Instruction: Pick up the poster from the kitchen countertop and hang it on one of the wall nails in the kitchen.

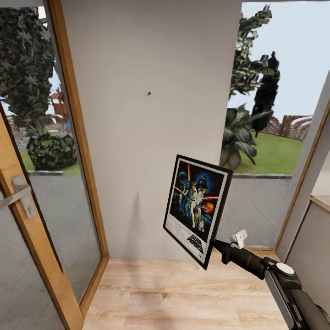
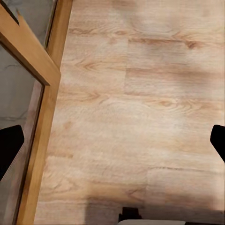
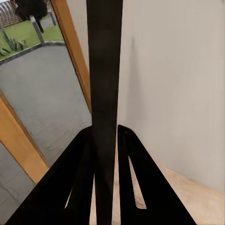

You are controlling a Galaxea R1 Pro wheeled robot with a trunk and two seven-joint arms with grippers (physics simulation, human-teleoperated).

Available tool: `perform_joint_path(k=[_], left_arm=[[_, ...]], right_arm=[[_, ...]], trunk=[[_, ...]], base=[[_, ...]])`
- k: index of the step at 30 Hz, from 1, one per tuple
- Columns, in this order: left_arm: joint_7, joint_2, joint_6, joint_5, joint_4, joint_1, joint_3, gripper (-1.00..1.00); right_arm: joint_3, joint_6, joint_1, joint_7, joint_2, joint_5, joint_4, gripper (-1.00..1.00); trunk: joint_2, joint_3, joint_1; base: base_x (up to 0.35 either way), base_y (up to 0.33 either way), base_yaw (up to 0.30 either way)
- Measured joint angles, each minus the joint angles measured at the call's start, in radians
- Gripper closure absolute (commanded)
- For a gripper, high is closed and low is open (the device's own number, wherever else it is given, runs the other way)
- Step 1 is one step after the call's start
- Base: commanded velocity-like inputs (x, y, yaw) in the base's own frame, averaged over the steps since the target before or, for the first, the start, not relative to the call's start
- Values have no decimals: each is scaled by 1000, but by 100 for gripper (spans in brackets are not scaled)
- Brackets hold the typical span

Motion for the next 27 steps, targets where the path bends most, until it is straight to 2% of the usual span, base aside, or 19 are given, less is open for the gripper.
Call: perform_joint_path(k=[10, 15, 16, 19, 22, 27], left_arm=[[0, 0, 0, 0, 0, 0, 0, -100], [-2, 0, -1, 1, 4, 0, 4, -100], [-5, 0, -2, 2, 5, 0, 5, -100], [-5, 0, -2, 2, 5, 0, 5, -100], [-6, 0, -2, 3, 5, 0, 5, -100], [-7, 0, -2, 3, 5, 0, 5, -100]], right_arm=[[0, 0, 0, 0, 0, 0, 0, 100], [2, 2, 0, 4, 0, -2, -18, 100], [10, 39, -1, 22, 0, -8, -113, 100], [10, 130, -5, 34, 1, -6, -193, 100], [17, 208, -45, 79, 2, -8, -229, 100], [42, 287, -128, 112, 2, -8, -237, 100]], trunk=[[0, 0, 0], [0, 0, 1], [0, 0, 1], [0, 0, 1], [0, 0, 1], [0, 0, 1]], base=[[334, 80, 0], [21, 1, 0], [1, 0, 0], [0, 0, 0], [0, 0, 0], [0, 0, 0]])
